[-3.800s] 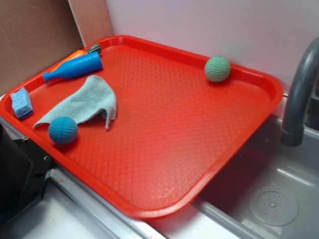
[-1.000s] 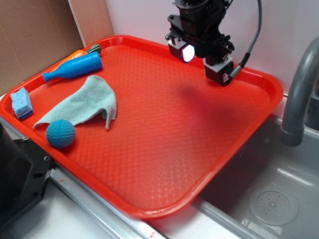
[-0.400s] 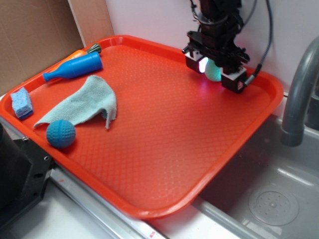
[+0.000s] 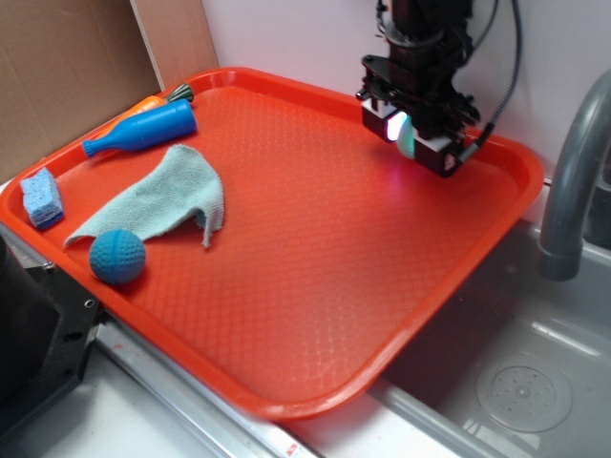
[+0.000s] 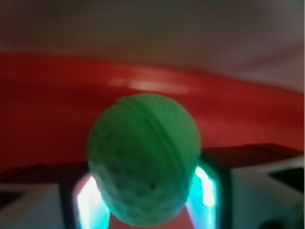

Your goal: Grab the green ball.

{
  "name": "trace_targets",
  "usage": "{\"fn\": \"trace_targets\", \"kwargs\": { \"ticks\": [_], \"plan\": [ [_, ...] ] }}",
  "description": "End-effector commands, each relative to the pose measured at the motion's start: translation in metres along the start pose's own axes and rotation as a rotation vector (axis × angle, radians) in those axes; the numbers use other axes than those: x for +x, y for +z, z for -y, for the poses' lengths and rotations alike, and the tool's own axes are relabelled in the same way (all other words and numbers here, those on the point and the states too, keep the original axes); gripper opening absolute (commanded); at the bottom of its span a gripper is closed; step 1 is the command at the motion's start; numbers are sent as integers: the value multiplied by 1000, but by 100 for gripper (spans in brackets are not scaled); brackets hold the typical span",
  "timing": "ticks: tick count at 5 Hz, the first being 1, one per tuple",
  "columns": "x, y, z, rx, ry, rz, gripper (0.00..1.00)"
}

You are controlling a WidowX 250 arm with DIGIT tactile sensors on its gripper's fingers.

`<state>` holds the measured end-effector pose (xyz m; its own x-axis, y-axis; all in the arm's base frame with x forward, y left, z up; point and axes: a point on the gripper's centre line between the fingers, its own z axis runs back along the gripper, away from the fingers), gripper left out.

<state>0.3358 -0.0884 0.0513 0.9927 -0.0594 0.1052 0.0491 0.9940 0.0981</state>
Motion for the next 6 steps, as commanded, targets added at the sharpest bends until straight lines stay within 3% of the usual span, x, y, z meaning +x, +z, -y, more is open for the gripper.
{"fn": "trace_targets", "kwargs": {
  "ticks": [1,2,3,4,5,6],
  "plan": [
    [-30,74,-38,-77,212,-144,0],
    [-58,87,-69,-73,341,-192,0],
    [-69,100,-89,-67,318,-95,0],
    [-78,114,-100,-98,301,25,0],
    [-83,123,-105,-100,339,73,0],
    [-74,115,-98,-97,320,-3,0]
  ]
}}
